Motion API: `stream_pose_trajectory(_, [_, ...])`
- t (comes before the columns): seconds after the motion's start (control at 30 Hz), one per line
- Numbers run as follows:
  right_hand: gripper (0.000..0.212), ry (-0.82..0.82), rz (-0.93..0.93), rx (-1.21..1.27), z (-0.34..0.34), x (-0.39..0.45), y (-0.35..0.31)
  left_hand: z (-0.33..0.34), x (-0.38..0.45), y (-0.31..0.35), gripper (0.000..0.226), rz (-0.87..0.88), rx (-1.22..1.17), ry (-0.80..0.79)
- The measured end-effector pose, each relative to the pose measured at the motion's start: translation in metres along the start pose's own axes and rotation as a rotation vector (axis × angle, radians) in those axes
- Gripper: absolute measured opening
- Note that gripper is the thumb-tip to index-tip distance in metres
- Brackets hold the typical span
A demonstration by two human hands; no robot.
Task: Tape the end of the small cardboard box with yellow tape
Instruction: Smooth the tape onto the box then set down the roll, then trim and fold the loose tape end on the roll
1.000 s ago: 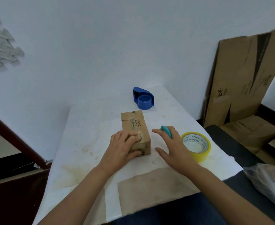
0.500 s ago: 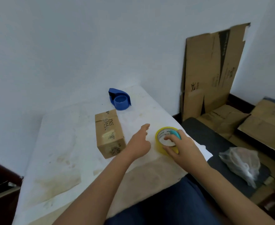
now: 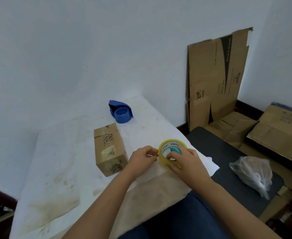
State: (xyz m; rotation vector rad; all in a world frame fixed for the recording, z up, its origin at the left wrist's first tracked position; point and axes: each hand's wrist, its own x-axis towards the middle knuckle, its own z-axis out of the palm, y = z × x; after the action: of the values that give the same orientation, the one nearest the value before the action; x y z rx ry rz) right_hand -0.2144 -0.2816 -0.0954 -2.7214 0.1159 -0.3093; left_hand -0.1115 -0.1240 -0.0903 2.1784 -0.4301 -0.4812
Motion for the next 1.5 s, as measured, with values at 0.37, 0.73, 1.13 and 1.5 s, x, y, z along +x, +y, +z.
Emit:
stream_pose_trajectory(0.37, [0.014,0.126,0.147,0.431,-0.006,0.005,-0.008,0.012,-0.045,0.023,0.020,0.202,-0.050,0.190])
stream_pose_trajectory(0.73, [0.007,0.112,0.186,0.776,-0.014,-0.004,-0.039,-0.025,-0.041,0.027,0.007,0.271,0.060,0.289])
stream_pose_trajectory(1.13, [0.019,0.031,0.229,0.753,-0.007,-0.010,-0.047,-0.018,-0.058,0.025,0.016,0.475,0.425,0.314])
stream_pose_trajectory(1.5, [0.020,0.072,0.249,0.705,-0.009,-0.014,-0.059,-0.035,-0.081,0.060,0.012,0.483,0.684,0.104])
